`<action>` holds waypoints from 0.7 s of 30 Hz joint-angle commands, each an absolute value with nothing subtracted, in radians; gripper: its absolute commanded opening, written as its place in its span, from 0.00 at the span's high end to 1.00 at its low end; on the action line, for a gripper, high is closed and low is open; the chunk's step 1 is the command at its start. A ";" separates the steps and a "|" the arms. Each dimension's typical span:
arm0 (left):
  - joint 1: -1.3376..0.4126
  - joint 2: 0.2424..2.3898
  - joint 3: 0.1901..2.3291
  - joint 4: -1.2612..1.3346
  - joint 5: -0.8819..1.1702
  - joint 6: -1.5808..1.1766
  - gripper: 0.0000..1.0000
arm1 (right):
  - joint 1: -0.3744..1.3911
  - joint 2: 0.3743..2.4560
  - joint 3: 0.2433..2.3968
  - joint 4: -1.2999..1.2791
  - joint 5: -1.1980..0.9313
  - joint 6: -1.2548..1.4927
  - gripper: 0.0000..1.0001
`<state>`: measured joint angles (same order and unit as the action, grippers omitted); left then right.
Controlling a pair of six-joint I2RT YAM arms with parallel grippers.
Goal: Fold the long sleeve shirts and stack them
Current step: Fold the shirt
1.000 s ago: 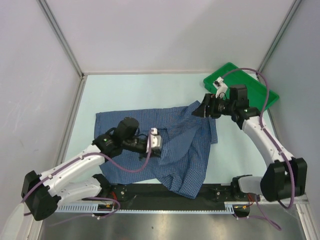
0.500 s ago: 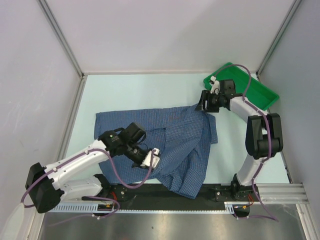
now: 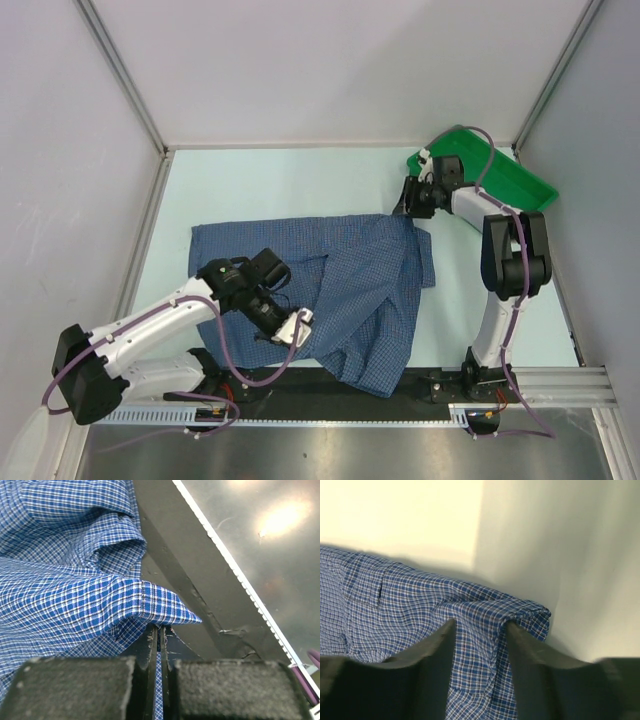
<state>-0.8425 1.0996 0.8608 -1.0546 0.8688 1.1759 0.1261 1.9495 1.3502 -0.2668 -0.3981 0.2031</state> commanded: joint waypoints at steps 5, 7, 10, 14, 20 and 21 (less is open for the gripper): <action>-0.850 1.091 0.904 -1.104 0.914 1.247 1.00 | 0.086 1.934 1.348 -0.242 -0.353 0.199 0.96; -0.850 1.089 0.902 -1.103 0.917 1.238 1.00 | 0.080 1.914 1.324 -0.252 -0.327 0.176 1.00; -0.850 1.089 0.899 -1.097 0.919 1.218 1.00 | 0.069 1.893 1.284 -0.268 -0.302 0.141 1.00; -0.850 1.091 0.896 -1.059 0.917 1.171 1.00 | 0.067 1.897 1.255 -0.267 -0.288 0.114 1.00; -0.845 1.074 0.851 -0.907 0.925 0.938 0.99 | 0.072 1.916 1.287 -0.241 -0.291 0.114 0.94; -0.841 1.071 0.844 -0.884 0.928 0.902 1.00 | 0.075 1.913 1.295 -0.242 -0.294 0.112 0.91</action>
<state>-0.8425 1.0985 0.8597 -1.0080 0.8692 1.0756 0.0704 1.9404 1.2568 -0.2771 -0.3157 0.1413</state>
